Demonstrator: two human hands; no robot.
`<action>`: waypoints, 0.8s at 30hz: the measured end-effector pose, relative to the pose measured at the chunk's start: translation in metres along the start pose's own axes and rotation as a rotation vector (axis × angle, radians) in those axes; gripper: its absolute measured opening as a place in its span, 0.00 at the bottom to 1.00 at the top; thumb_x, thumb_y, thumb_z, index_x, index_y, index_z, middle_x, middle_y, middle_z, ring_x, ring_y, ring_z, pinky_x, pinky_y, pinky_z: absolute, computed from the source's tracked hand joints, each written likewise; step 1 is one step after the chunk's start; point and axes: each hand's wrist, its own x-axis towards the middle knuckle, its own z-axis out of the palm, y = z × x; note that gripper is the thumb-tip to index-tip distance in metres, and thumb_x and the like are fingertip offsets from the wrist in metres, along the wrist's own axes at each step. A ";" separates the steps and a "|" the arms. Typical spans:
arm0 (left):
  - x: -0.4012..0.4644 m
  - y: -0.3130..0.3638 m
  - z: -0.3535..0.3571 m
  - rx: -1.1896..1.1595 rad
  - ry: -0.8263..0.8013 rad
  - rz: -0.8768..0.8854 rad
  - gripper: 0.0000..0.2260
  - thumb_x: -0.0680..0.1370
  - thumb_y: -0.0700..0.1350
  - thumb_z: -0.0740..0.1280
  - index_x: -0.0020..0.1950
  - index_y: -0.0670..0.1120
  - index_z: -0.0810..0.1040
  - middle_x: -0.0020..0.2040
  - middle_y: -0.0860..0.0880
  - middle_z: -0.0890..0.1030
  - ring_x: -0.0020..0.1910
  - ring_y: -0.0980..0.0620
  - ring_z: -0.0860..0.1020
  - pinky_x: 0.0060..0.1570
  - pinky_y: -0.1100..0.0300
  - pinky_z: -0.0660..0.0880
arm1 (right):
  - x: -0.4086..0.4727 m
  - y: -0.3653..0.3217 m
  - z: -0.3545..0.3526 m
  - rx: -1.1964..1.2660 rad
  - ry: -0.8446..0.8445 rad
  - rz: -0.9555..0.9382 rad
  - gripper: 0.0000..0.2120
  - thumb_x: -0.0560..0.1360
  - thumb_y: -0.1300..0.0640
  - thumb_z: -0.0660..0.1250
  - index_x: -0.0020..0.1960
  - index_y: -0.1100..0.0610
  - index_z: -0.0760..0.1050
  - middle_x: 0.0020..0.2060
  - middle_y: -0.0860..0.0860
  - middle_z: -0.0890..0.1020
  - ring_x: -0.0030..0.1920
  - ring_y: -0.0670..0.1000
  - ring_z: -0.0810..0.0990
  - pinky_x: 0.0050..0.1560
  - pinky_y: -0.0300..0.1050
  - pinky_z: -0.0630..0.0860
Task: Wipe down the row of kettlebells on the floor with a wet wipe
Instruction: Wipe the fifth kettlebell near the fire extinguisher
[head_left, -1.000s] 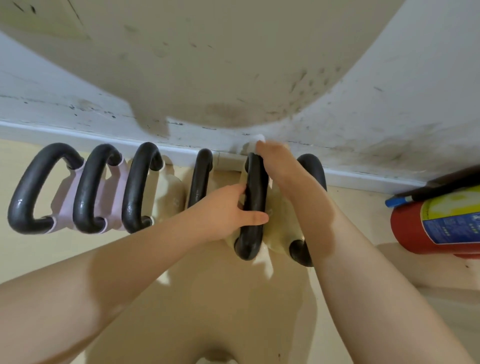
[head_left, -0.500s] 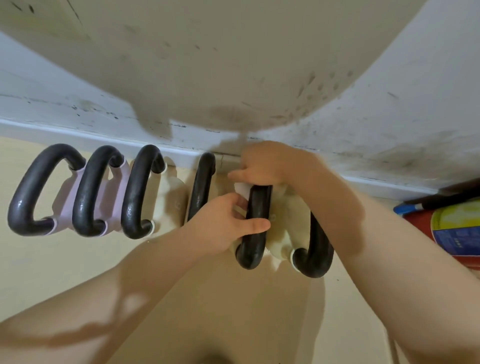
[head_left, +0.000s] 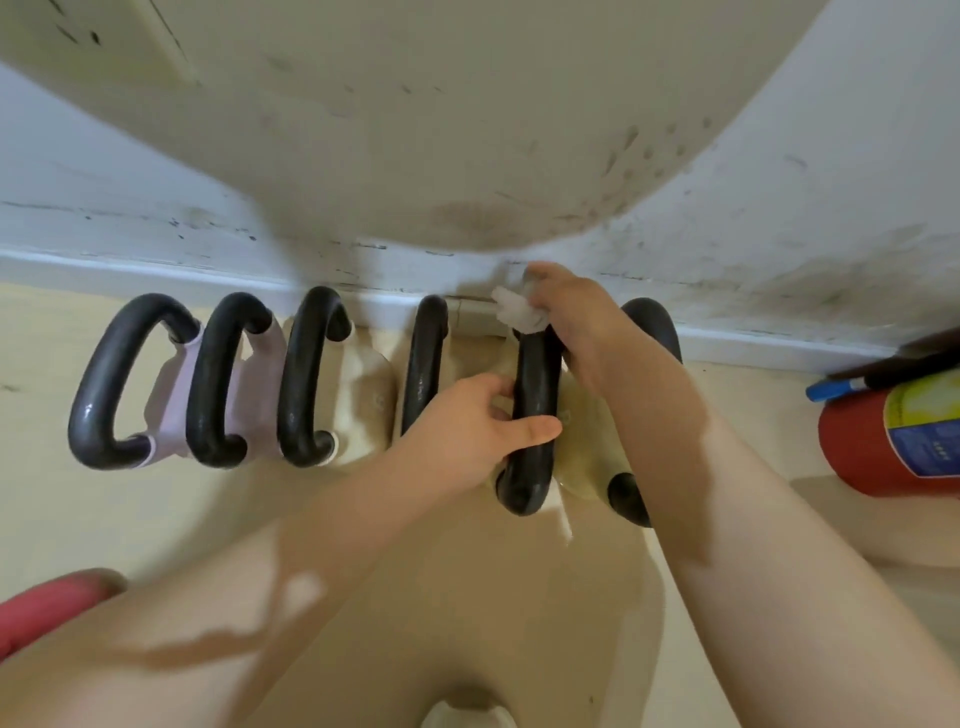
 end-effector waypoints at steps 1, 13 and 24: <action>-0.001 0.000 0.001 0.016 0.004 0.014 0.14 0.71 0.54 0.70 0.53 0.50 0.76 0.35 0.56 0.79 0.34 0.60 0.78 0.31 0.74 0.71 | -0.004 0.004 0.000 -0.001 -0.008 0.019 0.22 0.79 0.64 0.53 0.72 0.55 0.61 0.64 0.57 0.72 0.59 0.56 0.74 0.56 0.47 0.75; -0.006 -0.002 0.003 0.086 -0.020 0.071 0.09 0.74 0.52 0.67 0.47 0.48 0.75 0.32 0.55 0.76 0.27 0.64 0.74 0.25 0.76 0.66 | -0.033 0.024 0.018 -0.161 0.119 0.055 0.31 0.78 0.57 0.58 0.75 0.55 0.46 0.35 0.49 0.69 0.34 0.47 0.71 0.29 0.38 0.64; -0.018 -0.017 0.007 -0.031 -0.113 0.033 0.18 0.69 0.42 0.73 0.58 0.44 0.75 0.49 0.48 0.83 0.50 0.54 0.81 0.51 0.63 0.76 | -0.060 0.050 0.029 -0.048 0.222 -0.012 0.15 0.74 0.61 0.63 0.60 0.61 0.67 0.38 0.51 0.76 0.37 0.48 0.78 0.36 0.40 0.75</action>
